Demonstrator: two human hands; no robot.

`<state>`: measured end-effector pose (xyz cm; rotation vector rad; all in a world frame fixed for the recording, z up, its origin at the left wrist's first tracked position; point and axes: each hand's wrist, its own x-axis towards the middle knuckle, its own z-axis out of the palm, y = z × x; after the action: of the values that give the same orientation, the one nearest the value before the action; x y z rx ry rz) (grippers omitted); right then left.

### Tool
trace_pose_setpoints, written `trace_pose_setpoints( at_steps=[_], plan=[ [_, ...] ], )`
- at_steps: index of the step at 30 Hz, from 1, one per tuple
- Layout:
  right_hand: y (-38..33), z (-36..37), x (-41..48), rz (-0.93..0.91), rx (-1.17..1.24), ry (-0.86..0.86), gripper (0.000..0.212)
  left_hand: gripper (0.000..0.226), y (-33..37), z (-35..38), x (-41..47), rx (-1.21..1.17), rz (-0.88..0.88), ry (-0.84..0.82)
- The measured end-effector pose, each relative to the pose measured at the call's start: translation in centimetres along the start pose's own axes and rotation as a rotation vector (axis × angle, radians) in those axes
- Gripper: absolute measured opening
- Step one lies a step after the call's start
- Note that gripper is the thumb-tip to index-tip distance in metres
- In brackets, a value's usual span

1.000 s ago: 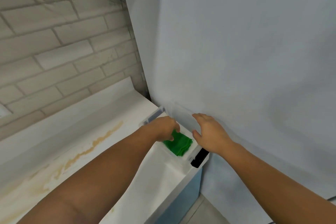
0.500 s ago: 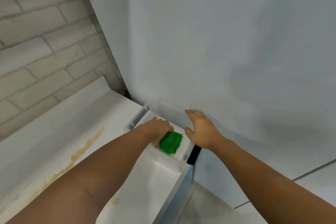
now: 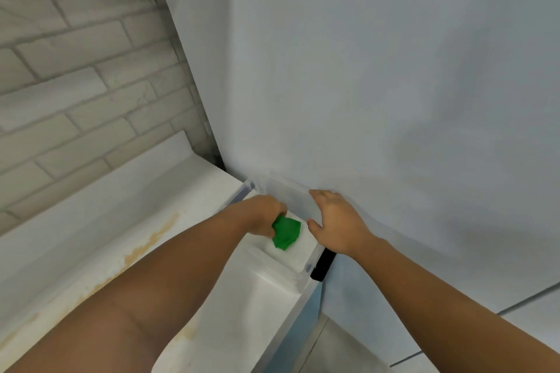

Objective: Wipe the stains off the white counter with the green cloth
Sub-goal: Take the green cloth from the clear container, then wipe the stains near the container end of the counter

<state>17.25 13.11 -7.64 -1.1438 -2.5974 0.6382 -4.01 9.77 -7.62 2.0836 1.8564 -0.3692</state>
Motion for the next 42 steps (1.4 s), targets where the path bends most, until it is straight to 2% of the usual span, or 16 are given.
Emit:
trace_pose_setpoints(
  at_steps=[5, 10, 13, 15, 18, 25, 29, 33, 42],
  plan=[
    [-1.7, -0.9, 0.4, -0.115, -0.082, 0.098, 0.067, 0.028, 0.3, -3.1, -3.1, -0.037, -0.062, 0.209],
    [-5.1, -1.7, 0.5, -0.284, 0.061, 0.144, 0.054, 0.036, 0.2, -4.5, -7.8, -0.129, -0.225, 0.396],
    [-7.5, -1.6, 0.4, -0.371, 0.119, 0.140, 0.056, 0.065, 0.3, -4.3, -11.5, -0.242, -0.313, 0.499],
    [-9.3, -1.2, 0.2, -0.448, 0.148, 0.148, 0.055, 0.076, 0.4, -3.6, -14.4, -0.308, -0.387, 0.549],
    [-11.9, -0.5, -0.5, -0.522, 0.220, 0.143, 0.050, 0.069, 0.5, -1.5, -18.2, -0.372, -0.514, 0.576],
    [-15.3, 3.6, -2.3, -0.694, 0.249, -0.009, 0.047, 0.057, 2.4, 5.3, -25.0, -0.464, -0.778, 0.655],
    [-15.3, 6.9, -3.6, -0.697, 0.164, -0.144, 0.049, 0.060, 4.0, 9.8, -27.4, -0.492, -0.907, 0.663],
    [-14.6, 10.2, -5.2, -0.669, 0.078, -0.267, 0.050, 0.062, 6.1, 14.3, -29.7, -0.521, -1.052, 0.605],
    [-12.6, 15.0, -10.4, -0.628, -0.027, -0.350, 0.050, 0.067, 10.9, 23.4, -32.9, -0.518, -1.323, 0.464]
  ],
)
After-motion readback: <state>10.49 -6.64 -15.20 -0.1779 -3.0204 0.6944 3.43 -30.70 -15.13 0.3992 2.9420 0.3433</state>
